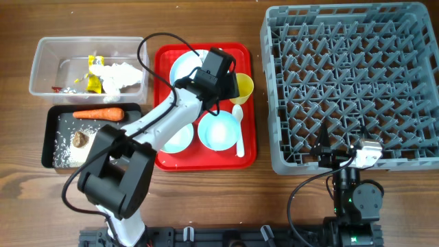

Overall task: Sort waste into correct bins and load items into the dishwasher rack
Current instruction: 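Lower the left gripper and grasp the yellow cup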

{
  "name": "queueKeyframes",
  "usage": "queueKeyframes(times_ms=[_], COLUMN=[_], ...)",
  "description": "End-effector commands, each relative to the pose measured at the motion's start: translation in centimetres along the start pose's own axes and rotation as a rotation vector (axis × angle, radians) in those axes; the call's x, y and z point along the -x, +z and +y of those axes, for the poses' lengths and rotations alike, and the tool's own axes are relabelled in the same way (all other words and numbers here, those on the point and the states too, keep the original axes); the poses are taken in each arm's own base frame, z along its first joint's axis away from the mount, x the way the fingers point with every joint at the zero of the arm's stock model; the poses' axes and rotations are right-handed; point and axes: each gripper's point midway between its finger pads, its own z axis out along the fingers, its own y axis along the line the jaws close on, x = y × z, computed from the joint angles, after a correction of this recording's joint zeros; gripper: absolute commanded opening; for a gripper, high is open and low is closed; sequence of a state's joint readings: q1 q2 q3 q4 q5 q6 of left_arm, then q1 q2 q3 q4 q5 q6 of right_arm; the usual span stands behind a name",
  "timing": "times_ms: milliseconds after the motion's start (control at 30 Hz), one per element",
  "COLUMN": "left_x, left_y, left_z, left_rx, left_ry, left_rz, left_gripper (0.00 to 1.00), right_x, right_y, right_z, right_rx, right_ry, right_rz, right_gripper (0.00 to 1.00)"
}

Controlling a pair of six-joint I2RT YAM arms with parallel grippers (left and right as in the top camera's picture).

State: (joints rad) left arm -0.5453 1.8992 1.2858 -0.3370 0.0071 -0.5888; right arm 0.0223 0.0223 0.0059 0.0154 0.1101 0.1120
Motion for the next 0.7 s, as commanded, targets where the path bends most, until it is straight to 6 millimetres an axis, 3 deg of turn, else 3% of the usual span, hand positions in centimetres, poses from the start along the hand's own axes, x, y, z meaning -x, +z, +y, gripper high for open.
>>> queueKeyframes(times_ms=[0, 100, 267, 300, 500, 667], left_x=[-0.8, -0.6, 0.0, 0.2, 1.7, 5.2], left_y=[1.4, 1.6, 1.2, 1.0, -0.5, -4.6], left_z=[0.9, 1.0, 0.7, 0.6, -0.2, -0.7], left_rx=[0.046, 0.048, 0.034, 0.030, -0.001, -0.042], left_ry=[0.003, 0.002, -0.001, -0.001, 0.009, 0.002], left_rz=[0.013, 0.007, -0.012, -0.020, -0.068, -0.164], left_gripper=[0.52, 0.49, 0.16, 0.04, 0.04, 0.04], right_x=[0.1, 0.1, 0.0, 0.1, 0.0, 0.0], right_y=[0.0, 0.0, 0.0, 0.0, 0.0, 0.0], right_z=[-0.3, -0.3, -0.3, -0.3, -0.3, -0.3], right_rx=[-0.013, -0.013, -0.014, -0.013, -0.014, -0.014], right_ry=[0.008, 0.008, 0.008, 0.008, 0.008, 0.007], right_rz=[-0.003, -0.003, -0.003, -0.003, -0.003, -0.003], right_gripper=[1.00, 1.00, 1.00, 1.00, 1.00, 1.00])
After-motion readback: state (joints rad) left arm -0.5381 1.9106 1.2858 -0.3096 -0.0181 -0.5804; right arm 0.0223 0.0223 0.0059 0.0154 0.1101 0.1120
